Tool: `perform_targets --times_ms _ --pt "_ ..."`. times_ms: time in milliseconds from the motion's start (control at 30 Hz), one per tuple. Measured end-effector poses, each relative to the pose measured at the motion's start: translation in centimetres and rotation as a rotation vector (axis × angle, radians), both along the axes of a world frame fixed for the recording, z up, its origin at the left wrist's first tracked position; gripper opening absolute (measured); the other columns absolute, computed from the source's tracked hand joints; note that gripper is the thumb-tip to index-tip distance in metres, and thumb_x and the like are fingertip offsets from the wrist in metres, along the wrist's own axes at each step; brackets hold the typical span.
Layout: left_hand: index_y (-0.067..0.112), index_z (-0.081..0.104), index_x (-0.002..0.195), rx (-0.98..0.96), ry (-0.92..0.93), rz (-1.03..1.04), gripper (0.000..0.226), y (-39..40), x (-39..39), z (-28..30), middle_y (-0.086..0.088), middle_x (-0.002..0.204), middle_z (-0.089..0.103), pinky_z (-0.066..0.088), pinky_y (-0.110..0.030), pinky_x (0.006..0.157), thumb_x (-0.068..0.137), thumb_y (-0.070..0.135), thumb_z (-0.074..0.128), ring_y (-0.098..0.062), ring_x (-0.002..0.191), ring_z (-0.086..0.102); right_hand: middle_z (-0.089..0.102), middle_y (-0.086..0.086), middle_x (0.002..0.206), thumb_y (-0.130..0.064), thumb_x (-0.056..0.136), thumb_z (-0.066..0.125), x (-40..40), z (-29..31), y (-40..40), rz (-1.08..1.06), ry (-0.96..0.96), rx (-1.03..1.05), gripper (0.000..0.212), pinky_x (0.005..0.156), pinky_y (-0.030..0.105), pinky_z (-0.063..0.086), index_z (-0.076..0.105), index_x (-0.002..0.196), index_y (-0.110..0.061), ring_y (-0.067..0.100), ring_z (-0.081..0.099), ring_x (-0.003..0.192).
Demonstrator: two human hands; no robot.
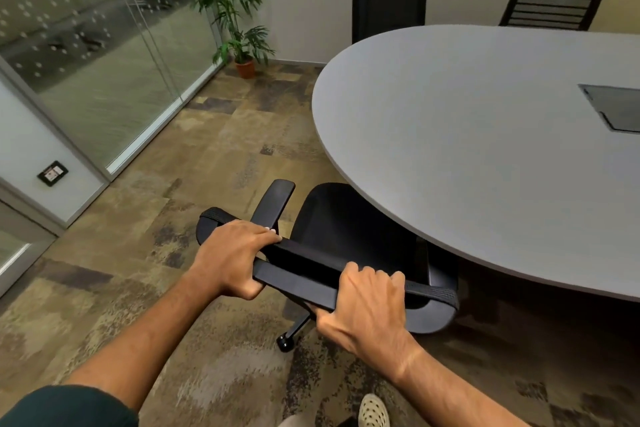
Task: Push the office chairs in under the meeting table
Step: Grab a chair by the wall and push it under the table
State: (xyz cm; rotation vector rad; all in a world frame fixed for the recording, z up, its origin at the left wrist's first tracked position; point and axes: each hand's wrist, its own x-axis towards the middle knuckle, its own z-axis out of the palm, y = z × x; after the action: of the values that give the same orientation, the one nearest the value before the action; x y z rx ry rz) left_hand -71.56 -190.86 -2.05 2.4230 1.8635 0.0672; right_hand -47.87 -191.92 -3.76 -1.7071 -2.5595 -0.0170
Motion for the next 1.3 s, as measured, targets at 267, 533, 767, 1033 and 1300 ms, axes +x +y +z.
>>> perform_targets --times_ms 267,533,767,1033,1300 --pt "0.02 0.069 0.111 -0.003 -0.014 -0.164 0.068 3.0 -0.4 0.4 0.001 0.103 0.072 0.056 -0.038 0.081 0.05 0.047 0.053 -0.023 0.093 0.068 0.039 -0.003 0.052 -0.062 0.059 0.054 -0.6 0.1 0.6 -0.136 0.015 0.008 0.045 0.058 0.036 0.024 0.041 0.062 -0.019 0.02 0.032 0.045" --pt "0.021 0.068 0.111 -0.012 0.028 -0.287 0.069 6.4 -1.9 0.4 0.003 0.101 0.072 0.056 -0.038 0.08 0.048 0.048 0.061 -0.022 0.092 0.068 0.055 -0.003 0.064 -0.072 0.068 0.044 -2.8 0.5 0.8 -0.284 -0.031 -0.014 0.051 0.063 0.038 0.03 0.047 0.073 -0.021 0.022 0.054 0.059" --pt "0.022 0.065 0.111 -0.015 0.012 -0.339 0.07 8.8 -0.8 0.5 0.005 0.096 0.069 0.054 -0.037 0.078 0.051 0.054 0.049 -0.022 0.089 0.064 0.059 -0.004 0.077 -0.075 0.069 0.029 -1.9 1.4 1.7 -0.323 -0.026 -0.016 0.06 0.077 0.041 0.04 0.051 0.086 -0.022 0.022 0.058 0.072" --pt "0.019 0.064 0.102 0.014 0.01 -0.346 0.064 9.6 1.4 0.2 0.005 0.087 0.065 0.052 -0.039 0.077 0.053 0.055 0.045 -0.021 0.083 0.062 0.053 -0.008 0.065 -0.071 0.065 0.045 0.5 1.3 3.0 -0.341 -0.062 -0.013 0.051 0.071 0.038 0.037 0.051 0.081 -0.023 0.02 0.051 0.061" --pt "0.02 0.063 0.102 0.043 0.021 -0.365 0.06 9.1 5.0 0.0 0.005 0.084 0.062 0.051 -0.036 0.076 0.056 0.055 0.048 -0.019 0.079 0.059 0.049 -0.008 0.056 -0.067 0.062 0.048 4.2 1.3 2.9 -0.37 -0.069 0.016 0.044 0.068 0.037 0.039 0.05 0.073 -0.024 0.019 0.054 0.057"
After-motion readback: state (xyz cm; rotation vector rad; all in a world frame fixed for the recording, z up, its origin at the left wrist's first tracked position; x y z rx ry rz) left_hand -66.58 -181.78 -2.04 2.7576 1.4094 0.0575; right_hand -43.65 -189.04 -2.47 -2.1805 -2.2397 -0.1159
